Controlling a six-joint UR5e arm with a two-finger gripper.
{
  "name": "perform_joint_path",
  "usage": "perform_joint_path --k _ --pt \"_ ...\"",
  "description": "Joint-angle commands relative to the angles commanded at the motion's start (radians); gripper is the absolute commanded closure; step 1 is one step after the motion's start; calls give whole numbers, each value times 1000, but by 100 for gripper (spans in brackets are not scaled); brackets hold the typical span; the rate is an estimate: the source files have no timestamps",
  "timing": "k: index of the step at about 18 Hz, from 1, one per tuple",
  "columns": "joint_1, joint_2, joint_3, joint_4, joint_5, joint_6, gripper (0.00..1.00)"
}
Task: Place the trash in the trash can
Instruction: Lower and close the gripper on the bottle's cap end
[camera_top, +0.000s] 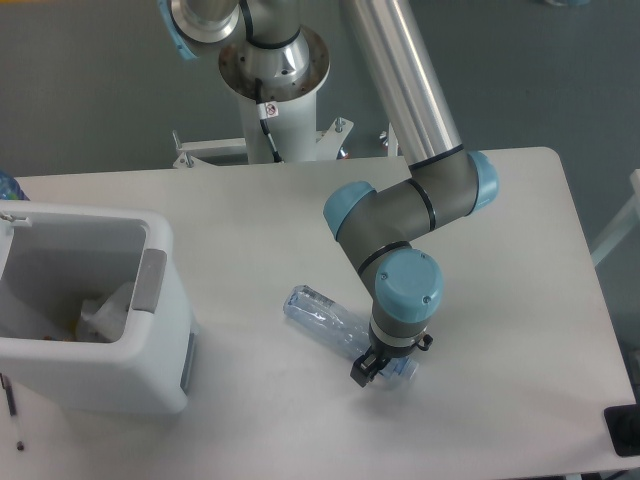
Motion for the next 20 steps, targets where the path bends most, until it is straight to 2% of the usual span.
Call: perform_joint_path --k 10,15,20 --pt "0 -18 23 0 2 -32 52" --pt "0 -11 29 2 2 -26 53" --pt "0 -2 66 -3 0 -18 53"
